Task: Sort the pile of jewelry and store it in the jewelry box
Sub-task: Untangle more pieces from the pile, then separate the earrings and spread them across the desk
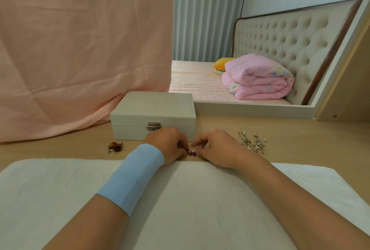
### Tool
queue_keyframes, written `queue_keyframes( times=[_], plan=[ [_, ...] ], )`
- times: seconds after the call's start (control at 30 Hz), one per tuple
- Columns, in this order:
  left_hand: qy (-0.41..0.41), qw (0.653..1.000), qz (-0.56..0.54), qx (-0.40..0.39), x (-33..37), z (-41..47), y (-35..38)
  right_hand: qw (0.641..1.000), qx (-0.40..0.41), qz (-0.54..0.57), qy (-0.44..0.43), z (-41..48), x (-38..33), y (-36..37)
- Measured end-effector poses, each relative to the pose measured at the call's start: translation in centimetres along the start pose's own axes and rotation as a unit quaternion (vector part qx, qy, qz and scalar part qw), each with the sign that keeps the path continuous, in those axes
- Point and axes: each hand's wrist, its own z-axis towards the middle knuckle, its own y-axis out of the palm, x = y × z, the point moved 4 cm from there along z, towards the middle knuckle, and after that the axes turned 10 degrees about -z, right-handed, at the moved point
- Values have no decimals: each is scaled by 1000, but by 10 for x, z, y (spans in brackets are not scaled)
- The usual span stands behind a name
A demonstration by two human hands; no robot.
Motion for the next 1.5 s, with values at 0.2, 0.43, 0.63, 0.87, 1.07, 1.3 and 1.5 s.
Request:
queue_keyframes(
  times=[0.2, 0.43, 0.63, 0.87, 1.07, 1.3, 1.5],
  plan=[
    [-15, 1000, -7, -10, -4, -1, -3, 999, 30, 13, 1, -1, -9, 3],
    [2, 999, -32, 33, 7, -4, -13, 995, 64, 66, 31, -4, 26, -45],
    [56, 993, -99, 32, 53, 12, -1, 995, 29, 43, 83, -9, 80, -73],
    [39, 995, -89, 28, 88, 60, 40, 996, 9, 14, 92, -9, 100, -68],
    [0, 995, -93, 35, 92, 79, 56, 991, 36, 61, 113, -10, 120, -72],
    [10, 980, -191, 59, 83, 85, 50, 992, 21, 75, 102, -17, 121, -79],
    [5, 976, -198, 94, 77, 87, 42, 993, -68, 43, 86, -16, 92, -65]
  ],
)
